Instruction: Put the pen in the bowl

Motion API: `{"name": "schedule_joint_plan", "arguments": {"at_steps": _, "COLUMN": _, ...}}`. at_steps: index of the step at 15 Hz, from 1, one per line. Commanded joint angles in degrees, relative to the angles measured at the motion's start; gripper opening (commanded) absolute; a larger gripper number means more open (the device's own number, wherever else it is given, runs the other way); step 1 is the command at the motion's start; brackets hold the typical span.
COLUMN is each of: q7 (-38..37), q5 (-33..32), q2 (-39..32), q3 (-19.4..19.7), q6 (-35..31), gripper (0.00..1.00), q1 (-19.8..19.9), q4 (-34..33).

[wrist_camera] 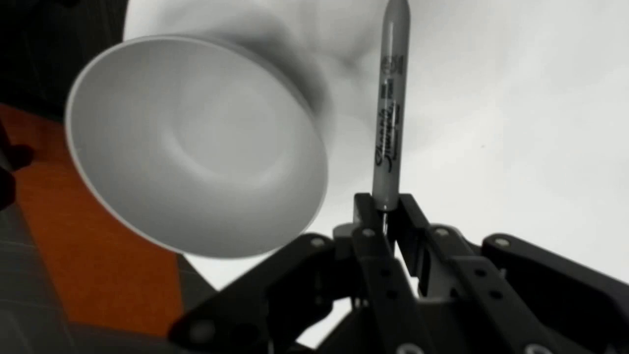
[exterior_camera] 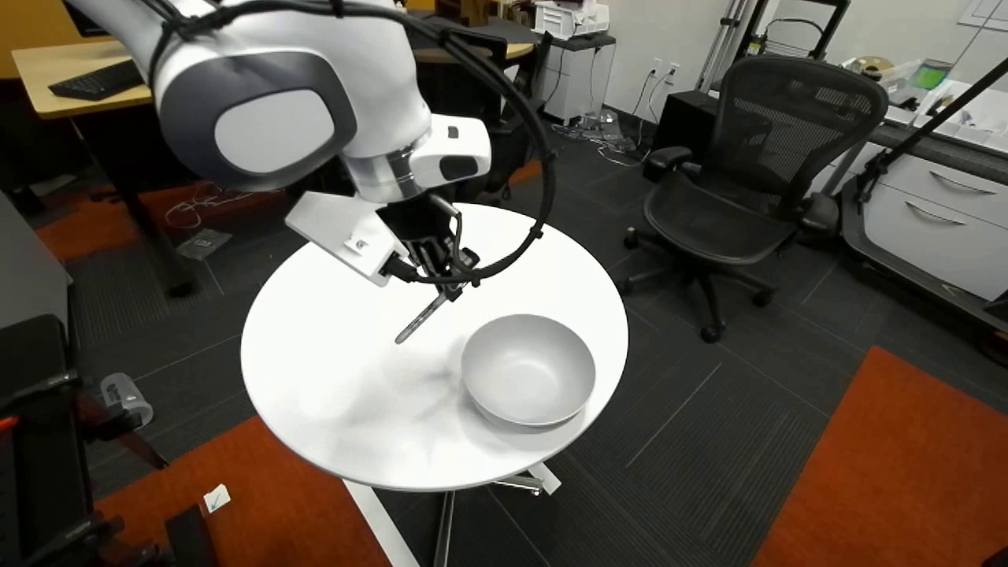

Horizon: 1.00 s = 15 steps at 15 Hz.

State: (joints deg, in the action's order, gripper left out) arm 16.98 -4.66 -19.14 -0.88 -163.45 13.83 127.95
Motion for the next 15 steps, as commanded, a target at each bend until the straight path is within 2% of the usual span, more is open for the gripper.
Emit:
{"name": "schedule_joint_plan", "arguments": {"at_steps": 1, "q7": -0.2, "q5": 1.0, "q2": 1.8, "q3": 2.8, "q6": -1.8, "gripper": 0.04, "q1": 0.3, "q4": -1.5}}
{"name": "schedule_joint_plan", "arguments": {"at_steps": 5, "q7": 1.1, "q5": 3.4, "q2": -2.0, "q3": 3.5, "q6": -1.9, "gripper": 0.04, "q1": 2.5, "q4": -7.9}}
{"name": "schedule_joint_plan", "arguments": {"at_steps": 15, "q7": 1.4, "q5": 9.3, "q2": -12.5, "q3": 2.0, "q6": 10.1, "gripper": 0.04, "q1": 6.7, "q4": -22.5}}
